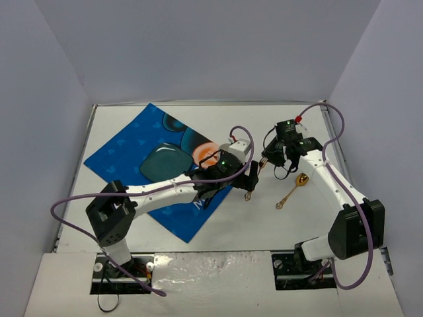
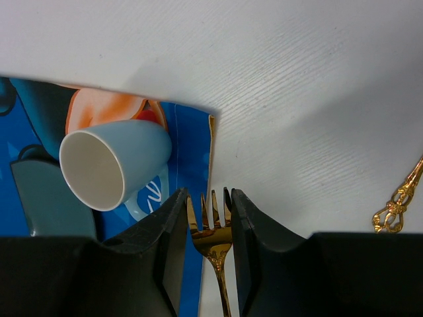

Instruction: Set the dinner table for one person

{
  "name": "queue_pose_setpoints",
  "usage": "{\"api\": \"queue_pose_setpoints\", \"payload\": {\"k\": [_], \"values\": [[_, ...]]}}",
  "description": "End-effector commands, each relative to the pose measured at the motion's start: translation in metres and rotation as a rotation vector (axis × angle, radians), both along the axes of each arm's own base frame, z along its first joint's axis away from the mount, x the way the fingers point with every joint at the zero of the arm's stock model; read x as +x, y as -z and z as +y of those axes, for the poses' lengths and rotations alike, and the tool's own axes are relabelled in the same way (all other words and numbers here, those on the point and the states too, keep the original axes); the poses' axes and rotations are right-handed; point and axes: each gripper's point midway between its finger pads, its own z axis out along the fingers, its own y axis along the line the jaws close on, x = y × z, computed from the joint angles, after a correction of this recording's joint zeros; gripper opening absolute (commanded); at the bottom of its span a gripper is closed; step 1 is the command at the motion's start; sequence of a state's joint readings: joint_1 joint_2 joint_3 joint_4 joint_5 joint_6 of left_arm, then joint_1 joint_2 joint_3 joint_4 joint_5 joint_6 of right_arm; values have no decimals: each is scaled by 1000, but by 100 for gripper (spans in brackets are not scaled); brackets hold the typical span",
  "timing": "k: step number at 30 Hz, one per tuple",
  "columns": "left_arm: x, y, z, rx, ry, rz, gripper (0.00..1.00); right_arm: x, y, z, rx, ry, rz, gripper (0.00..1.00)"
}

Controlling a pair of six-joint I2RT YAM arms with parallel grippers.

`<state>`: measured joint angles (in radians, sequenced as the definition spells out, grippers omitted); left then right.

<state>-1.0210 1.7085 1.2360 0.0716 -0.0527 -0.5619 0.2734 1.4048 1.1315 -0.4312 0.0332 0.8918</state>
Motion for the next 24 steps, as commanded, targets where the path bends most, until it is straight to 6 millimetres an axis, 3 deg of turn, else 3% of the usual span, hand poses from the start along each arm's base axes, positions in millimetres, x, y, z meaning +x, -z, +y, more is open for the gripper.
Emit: {"api": "queue_pose_setpoints", "payload": {"k": [1,8,24], "values": [[9,-62,-30,-192,29,-73,79,-4,-13,6,33,7,-34,0],[7,-64,-42,-220,75,-73,68,-9,-10,8,38,8,-29,0],[5,-40,-53,-193,103,-19,35,-7,-12,11,39,8,-34,0]]}}
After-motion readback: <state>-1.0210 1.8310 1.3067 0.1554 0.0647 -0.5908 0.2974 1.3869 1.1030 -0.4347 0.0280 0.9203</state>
